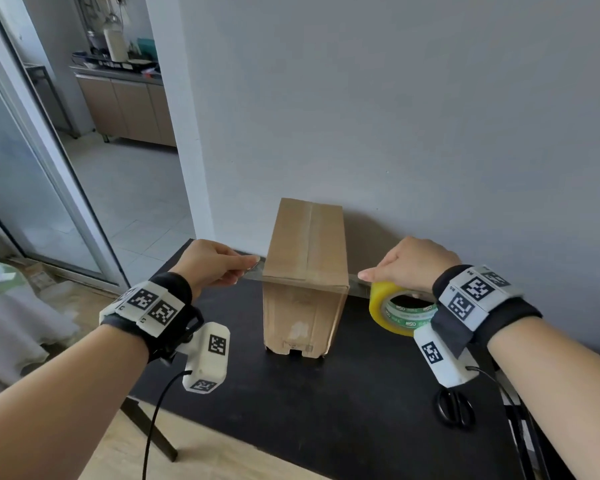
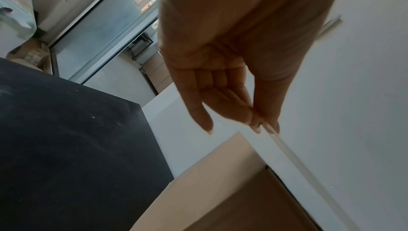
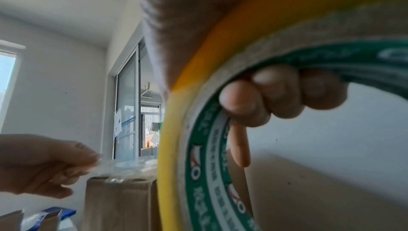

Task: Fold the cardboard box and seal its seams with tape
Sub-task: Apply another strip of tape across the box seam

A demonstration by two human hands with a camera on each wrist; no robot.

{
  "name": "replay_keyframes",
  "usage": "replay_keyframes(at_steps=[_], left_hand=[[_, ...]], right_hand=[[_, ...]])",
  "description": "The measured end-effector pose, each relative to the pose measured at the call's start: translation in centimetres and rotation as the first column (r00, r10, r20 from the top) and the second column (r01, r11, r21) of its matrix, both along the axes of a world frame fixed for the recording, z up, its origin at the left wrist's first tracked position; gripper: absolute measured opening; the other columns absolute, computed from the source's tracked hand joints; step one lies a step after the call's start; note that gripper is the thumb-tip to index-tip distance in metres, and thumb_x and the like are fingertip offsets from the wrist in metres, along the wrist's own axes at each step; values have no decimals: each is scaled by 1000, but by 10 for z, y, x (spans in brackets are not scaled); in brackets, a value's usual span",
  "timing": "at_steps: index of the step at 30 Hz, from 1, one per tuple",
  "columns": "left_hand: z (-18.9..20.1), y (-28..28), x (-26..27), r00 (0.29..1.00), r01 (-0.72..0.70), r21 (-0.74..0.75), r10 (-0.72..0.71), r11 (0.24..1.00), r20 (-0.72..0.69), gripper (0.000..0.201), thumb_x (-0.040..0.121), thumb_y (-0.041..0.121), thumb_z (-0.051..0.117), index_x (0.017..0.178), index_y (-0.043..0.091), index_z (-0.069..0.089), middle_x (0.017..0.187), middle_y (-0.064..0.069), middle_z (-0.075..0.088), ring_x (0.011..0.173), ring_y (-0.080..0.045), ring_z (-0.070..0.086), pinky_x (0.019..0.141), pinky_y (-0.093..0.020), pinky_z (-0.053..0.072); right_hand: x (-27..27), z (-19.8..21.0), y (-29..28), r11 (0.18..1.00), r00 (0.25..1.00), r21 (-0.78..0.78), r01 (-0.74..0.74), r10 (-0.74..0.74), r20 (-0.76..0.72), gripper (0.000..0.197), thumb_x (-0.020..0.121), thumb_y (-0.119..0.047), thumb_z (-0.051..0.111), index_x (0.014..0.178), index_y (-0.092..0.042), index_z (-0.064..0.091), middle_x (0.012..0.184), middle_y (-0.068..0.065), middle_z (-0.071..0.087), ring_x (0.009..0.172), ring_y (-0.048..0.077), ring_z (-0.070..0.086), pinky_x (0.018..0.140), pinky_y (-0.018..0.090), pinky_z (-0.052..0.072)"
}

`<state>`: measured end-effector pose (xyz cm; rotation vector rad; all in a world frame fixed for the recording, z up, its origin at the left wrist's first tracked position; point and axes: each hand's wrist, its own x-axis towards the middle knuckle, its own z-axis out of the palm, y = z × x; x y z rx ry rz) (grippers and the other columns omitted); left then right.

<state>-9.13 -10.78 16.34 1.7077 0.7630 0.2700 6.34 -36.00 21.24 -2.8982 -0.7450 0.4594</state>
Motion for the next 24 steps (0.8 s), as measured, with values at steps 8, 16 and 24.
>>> replay_keyframes(at_steps=[8,16,24], left_hand=[[1,1,1,999,9,-89,-12,996,-29,27,72,27,80,63,10,61,61,-3,66,71,-14,68,72,-26,56],[-3,4,9,996,1,-15,-2,1000,-92,30,68,30,83,62,11,60,54,1,67,64,-9,64,64,-21,57],[-5,9,12,993,10,-19,-12,1000,-122,30,66,28,83,65,10,59,60,-2,66,64,-10,63,66,-23,56]], right_hand=[[6,2,12,998,1000,-67,19,-18,8,66,62,-79,58,48,-16,47,41,0,51,40,18,50,55,26,43],[7,1,17,996,998,-83,40,-44,-54,63,61,-75,66,57,-12,57,48,2,55,40,17,51,53,26,44],[5,7,21,995,994,-95,41,-50,-94,60,63,-71,68,62,-12,60,47,0,53,37,16,48,50,25,43]])
